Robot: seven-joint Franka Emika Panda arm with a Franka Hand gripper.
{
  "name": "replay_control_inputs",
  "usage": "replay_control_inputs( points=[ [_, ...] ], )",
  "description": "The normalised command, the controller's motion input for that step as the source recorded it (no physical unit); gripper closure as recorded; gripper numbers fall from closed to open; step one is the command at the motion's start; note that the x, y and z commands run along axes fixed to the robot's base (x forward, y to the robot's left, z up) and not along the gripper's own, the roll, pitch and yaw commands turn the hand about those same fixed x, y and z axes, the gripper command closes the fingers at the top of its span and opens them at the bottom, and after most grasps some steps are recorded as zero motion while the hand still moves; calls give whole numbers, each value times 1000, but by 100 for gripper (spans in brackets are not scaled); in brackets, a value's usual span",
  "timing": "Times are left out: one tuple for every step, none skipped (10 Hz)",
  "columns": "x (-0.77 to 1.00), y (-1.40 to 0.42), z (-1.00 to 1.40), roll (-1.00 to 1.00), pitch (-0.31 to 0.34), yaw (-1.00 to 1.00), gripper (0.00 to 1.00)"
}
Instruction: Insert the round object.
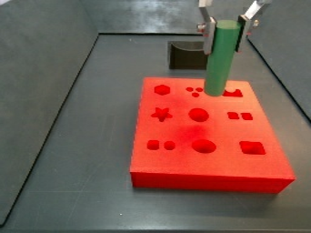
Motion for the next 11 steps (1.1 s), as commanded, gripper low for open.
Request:
replay_control_inputs(
  points=[
    [0,0,-97,153,9,111,100],
    [0,0,-34,19,0,0,100],
    [0,-31,-254,29,0,0,100],
    [66,-34,-486,44,-23,0,100],
    [91,0,-531,61,-27,0,100],
    [103,0,-480,46,-20,17,100],
    [120,0,-451,71,-10,37,100],
    [-231,-51,-314,89,0,0,100],
    [-326,-60,-114,111,0,-74,100],
    [-420,-77,-63,123,0,-149,100],
    [-140,-66,-9,23,0,-94,100]
  ],
)
